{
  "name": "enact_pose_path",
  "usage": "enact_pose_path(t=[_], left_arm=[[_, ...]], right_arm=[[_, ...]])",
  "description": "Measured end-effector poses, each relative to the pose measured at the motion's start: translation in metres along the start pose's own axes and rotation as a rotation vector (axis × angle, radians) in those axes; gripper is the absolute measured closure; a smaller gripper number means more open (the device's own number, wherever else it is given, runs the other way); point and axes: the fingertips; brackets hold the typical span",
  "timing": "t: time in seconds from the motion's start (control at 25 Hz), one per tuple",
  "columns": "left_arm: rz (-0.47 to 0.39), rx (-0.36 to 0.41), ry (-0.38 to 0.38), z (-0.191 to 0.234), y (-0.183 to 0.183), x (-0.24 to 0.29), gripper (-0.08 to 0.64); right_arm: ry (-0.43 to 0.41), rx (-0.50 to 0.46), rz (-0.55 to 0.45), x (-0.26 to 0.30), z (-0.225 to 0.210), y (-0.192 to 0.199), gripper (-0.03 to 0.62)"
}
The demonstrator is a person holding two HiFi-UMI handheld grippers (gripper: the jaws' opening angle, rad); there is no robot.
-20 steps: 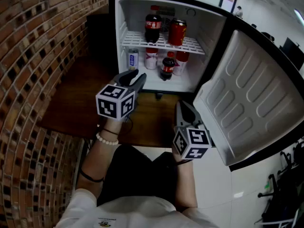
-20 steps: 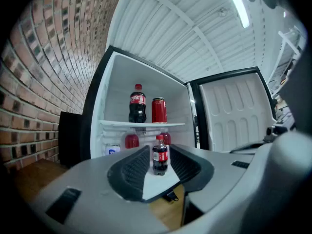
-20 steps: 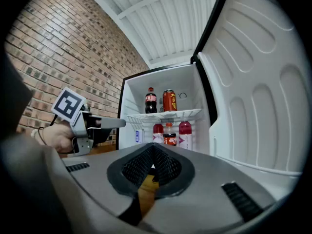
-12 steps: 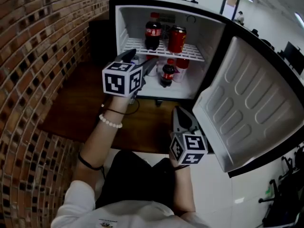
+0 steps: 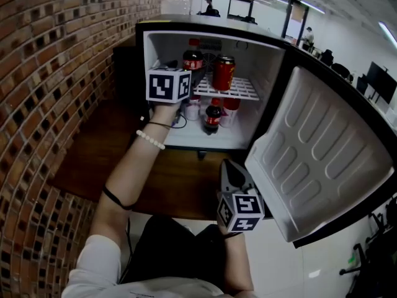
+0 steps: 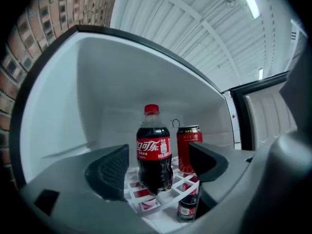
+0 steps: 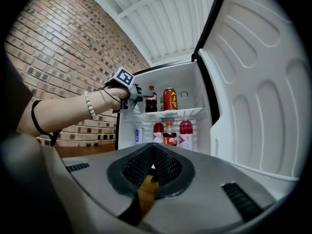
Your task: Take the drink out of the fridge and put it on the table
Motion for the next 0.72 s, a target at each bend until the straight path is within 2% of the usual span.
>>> enact_pose_path(t=[0.48,0.6,0.72], left_arm=[[0.079,-0.001,0.008,0.007,0.001,0.042,0.173],[0.080,-0.004,0.011,0.008,0.001,0.045,0.184],[0.084,0.017,0.005,0.009,0.003,0.045,0.230]], right_arm=[[0.000,-0.008,0.004,0.002,-0.007,0.001,0.581],[-0.005,-0.009,0.008,0.003,-0.006,0.002,0.581],[-0.005,-0.006,0.009,0.001,-0.005,0.003,0.581]])
Point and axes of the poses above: the fingertips, and each gripper's own axes: x forward along the fingers, z to its left, y out of its underside, and after that the axes turned 3 degrees about y, right-handed
